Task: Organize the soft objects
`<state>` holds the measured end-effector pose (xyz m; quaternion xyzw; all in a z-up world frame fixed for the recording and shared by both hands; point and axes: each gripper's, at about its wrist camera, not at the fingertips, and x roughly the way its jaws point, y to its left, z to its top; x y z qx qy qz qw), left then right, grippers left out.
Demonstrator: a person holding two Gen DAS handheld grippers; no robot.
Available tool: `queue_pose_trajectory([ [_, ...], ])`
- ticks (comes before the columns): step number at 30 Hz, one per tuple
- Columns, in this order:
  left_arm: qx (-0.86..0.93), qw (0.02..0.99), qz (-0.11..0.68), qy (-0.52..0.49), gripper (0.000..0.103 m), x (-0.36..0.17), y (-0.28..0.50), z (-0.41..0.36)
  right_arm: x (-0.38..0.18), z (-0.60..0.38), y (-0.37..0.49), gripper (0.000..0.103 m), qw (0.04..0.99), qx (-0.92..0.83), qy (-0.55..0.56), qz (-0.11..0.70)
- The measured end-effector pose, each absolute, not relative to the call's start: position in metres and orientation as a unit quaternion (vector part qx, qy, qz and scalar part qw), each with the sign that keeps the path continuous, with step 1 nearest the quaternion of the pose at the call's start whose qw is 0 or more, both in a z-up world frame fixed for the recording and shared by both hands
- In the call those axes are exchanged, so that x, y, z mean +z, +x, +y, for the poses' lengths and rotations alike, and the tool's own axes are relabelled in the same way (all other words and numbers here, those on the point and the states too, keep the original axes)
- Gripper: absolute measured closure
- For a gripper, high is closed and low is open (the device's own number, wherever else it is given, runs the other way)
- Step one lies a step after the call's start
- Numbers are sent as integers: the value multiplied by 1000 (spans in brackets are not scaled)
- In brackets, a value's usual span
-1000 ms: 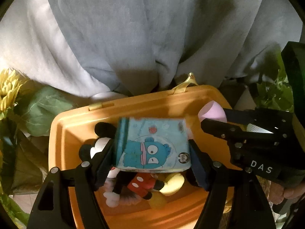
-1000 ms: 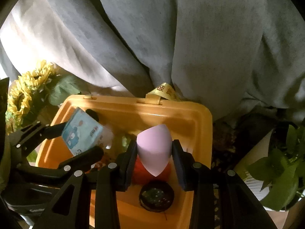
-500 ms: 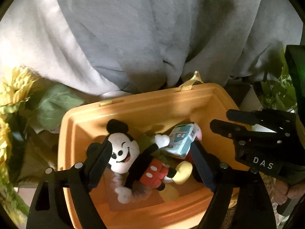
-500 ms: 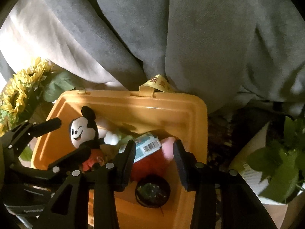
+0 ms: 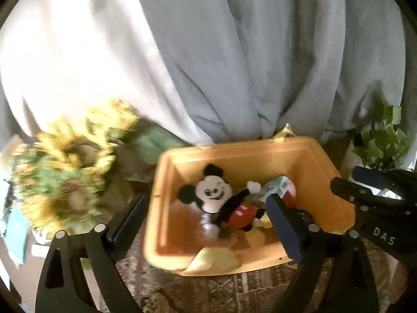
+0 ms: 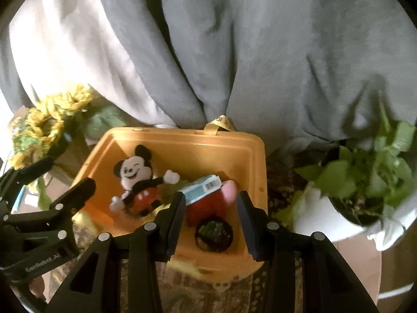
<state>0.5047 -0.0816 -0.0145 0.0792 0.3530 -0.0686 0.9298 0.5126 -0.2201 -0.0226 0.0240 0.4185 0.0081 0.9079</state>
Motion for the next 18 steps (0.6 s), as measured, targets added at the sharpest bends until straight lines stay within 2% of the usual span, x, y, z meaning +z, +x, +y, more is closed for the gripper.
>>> queue_pose_trajectory([
  [2,-54,937,335,84,5,-6,489,-75,-16,-216,496,51,912,3,29,410],
  [8,-28,953,290,83,0,13,438,-55,5,-200,444,39,927,-21,34,374],
  [16,-41,961,261,80,0,23,378,-30,22,-174,371,26,940,-57,30,336],
  [18,-49,962,257,77,0,23,368,-25,25,-169,356,26,942,-64,29,329],
])
